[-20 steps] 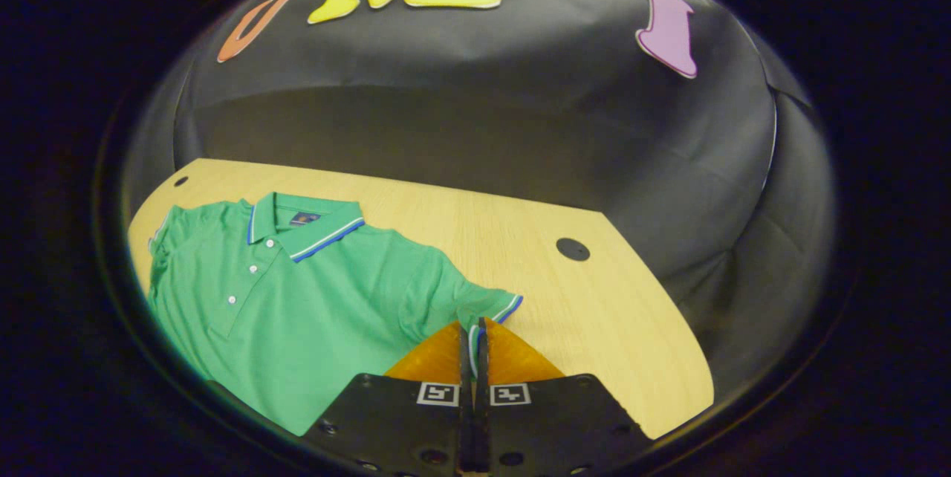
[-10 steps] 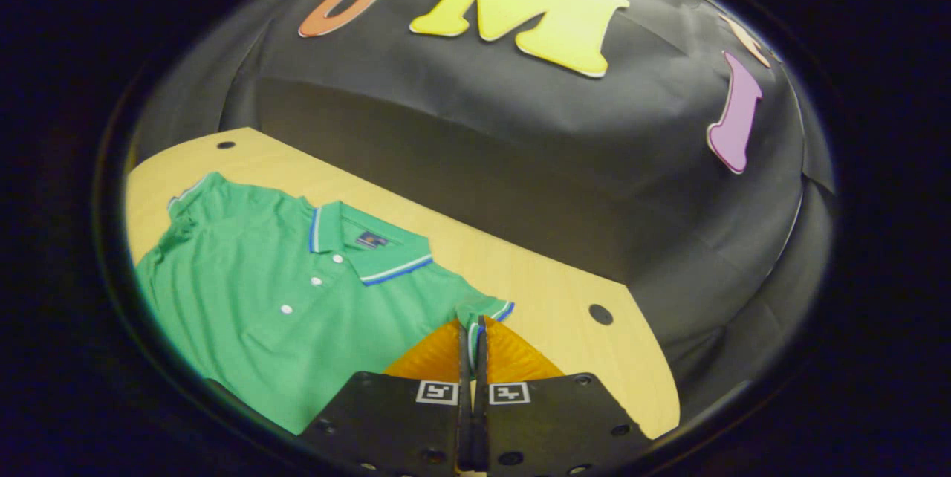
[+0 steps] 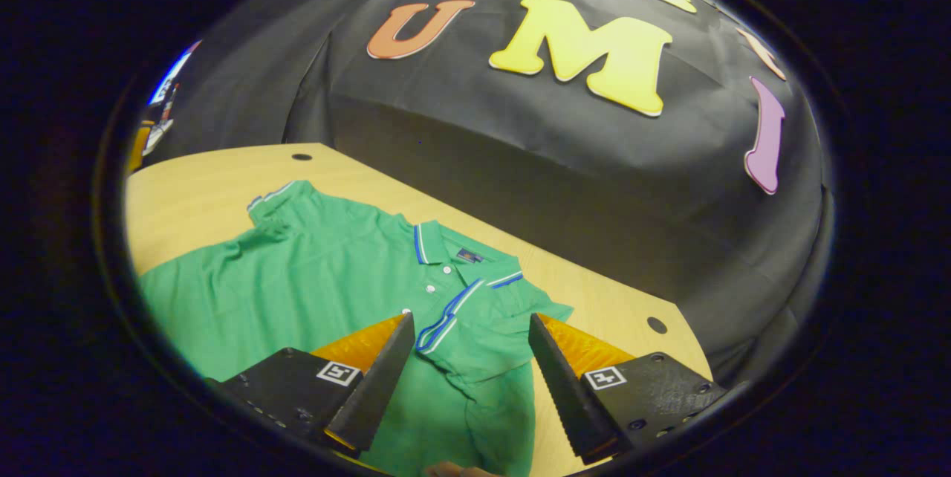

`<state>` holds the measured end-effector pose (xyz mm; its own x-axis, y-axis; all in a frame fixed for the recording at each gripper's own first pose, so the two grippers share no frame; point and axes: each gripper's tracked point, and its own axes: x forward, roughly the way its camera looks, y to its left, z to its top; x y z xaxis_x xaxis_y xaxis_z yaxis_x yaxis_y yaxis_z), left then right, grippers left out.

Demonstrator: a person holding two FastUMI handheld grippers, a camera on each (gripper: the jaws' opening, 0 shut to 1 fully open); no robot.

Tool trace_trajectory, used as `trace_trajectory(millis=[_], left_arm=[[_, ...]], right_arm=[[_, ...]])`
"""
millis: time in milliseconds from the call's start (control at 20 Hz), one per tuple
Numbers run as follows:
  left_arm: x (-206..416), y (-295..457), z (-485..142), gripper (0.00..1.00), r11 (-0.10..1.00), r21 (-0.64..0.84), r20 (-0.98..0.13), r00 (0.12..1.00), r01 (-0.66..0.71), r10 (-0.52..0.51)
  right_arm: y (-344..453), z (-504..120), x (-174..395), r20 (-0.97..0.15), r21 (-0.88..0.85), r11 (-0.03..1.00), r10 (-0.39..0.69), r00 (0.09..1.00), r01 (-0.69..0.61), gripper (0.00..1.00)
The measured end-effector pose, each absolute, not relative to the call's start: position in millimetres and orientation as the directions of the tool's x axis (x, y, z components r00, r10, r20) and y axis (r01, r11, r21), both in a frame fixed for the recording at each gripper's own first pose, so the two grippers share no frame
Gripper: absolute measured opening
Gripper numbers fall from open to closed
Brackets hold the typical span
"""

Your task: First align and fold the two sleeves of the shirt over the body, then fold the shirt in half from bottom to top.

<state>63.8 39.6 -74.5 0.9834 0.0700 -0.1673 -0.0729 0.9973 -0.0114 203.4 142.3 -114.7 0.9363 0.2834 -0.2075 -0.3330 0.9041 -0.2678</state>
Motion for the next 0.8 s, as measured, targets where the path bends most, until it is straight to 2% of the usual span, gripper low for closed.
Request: trace_trajectory(millis=[50,150,200,250,400,500,650,800], left_arm=[[67.2,45.2,-78.1,1.0,0.996,-0.007,-0.178,0.981,-0.084,0.081],[70.7,53.6,-82.9,1.0,0.995,0.001,-0.19,0.977,-0.099,0.098],[72.2,58.8,-83.2,1.0,0.995,-0.001,-0.193,0.976,-0.103,0.101],[73.1,61.3,-84.4,1.0,0.994,-0.005,-0.2,0.975,-0.105,0.102],[78.3,69.7,-72.2,1.0,0.992,-0.012,-0.183,0.976,-0.122,0.118],[85.0,72.0,-60.2,1.0,0.992,-0.023,-0.171,0.978,-0.125,0.119],[103.4,63.8,-40.0,1.0,0.994,-0.079,-0.159,0.985,-0.077,0.064],[136.3,75.9,-38.5,1.0,0.992,-0.049,-0.174,0.979,-0.113,0.103]], right_arm=[[140.5,-108.1,195.0,-0.192,-0.237,0.913,0.292,0.937,-0.333,0.98],[130.7,-87.4,177.3,-0.145,-0.186,0.928,0.3,0.943,-0.323,0.95],[127.5,-74.7,167.5,-0.117,-0.162,0.933,0.307,0.945,-0.323,0.98],[120.4,-63.9,157.6,-0.091,-0.147,0.938,0.302,0.949,-0.313,0.95],[101.7,-31.6,126.4,-0.016,-0.099,0.957,0.273,0.962,-0.273,0.95],[92.2,-22.0,104.5,0.004,-0.059,0.962,0.266,0.964,-0.266,0.95],[69.4,-17.2,77.0,0.013,-0.029,0.97,0.243,0.97,-0.242,0.95],[36.3,-13.5,57.9,0.05,-0.009,0.982,0.187,0.981,-0.187,0.95]])
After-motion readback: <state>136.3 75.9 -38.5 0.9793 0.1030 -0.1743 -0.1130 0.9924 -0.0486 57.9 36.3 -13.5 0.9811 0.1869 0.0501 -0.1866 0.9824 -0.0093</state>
